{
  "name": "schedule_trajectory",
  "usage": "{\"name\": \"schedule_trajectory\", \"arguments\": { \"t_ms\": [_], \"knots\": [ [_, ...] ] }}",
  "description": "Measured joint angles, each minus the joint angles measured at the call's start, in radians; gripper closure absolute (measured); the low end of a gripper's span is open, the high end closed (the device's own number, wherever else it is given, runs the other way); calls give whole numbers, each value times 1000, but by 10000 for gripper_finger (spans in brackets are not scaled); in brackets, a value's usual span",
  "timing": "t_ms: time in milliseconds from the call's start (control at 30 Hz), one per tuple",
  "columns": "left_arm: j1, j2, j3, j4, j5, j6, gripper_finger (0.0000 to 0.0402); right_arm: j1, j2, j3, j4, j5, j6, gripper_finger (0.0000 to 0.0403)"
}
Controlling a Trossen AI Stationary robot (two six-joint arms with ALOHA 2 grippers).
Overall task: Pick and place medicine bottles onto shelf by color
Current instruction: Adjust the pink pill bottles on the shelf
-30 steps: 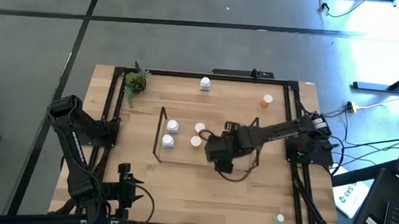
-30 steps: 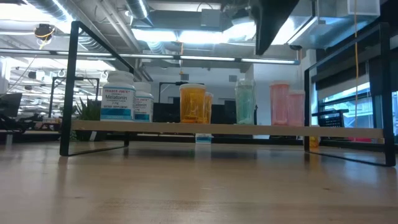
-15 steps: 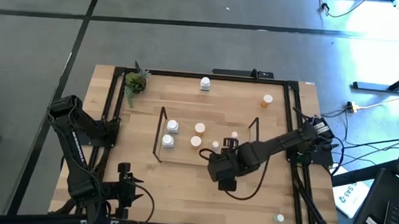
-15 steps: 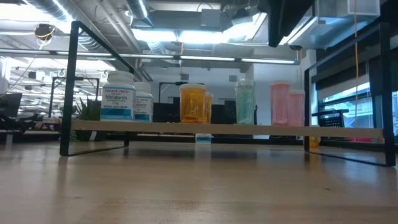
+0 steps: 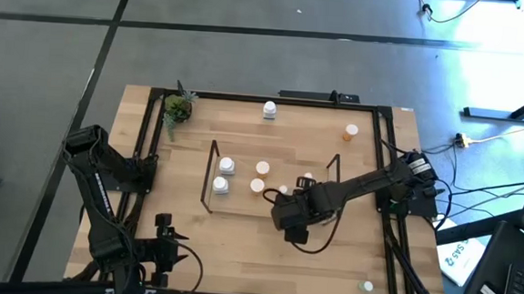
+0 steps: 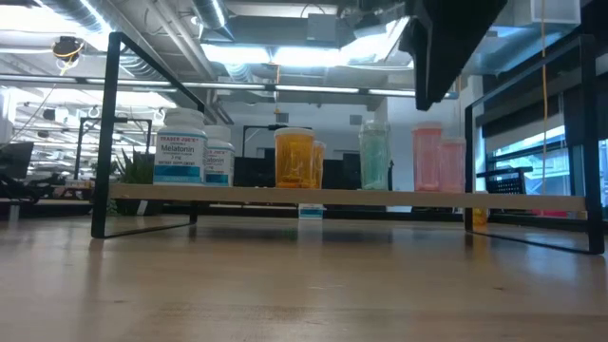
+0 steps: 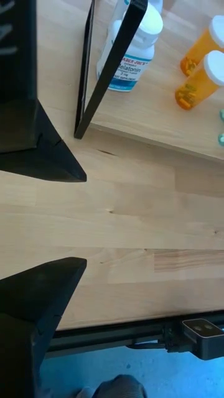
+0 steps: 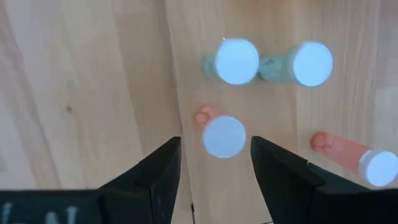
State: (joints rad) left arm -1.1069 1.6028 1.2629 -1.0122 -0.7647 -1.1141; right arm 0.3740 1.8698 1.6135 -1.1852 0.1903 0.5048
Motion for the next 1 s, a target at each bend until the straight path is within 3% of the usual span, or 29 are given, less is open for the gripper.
{"name": "schedule_trajectory", "arguments": {
  "t_ms": [1000],
  "knots": [
    [0,0,0,0,0,0,198,-31,1,-16,13,-18,-12,207]
  ]
}}
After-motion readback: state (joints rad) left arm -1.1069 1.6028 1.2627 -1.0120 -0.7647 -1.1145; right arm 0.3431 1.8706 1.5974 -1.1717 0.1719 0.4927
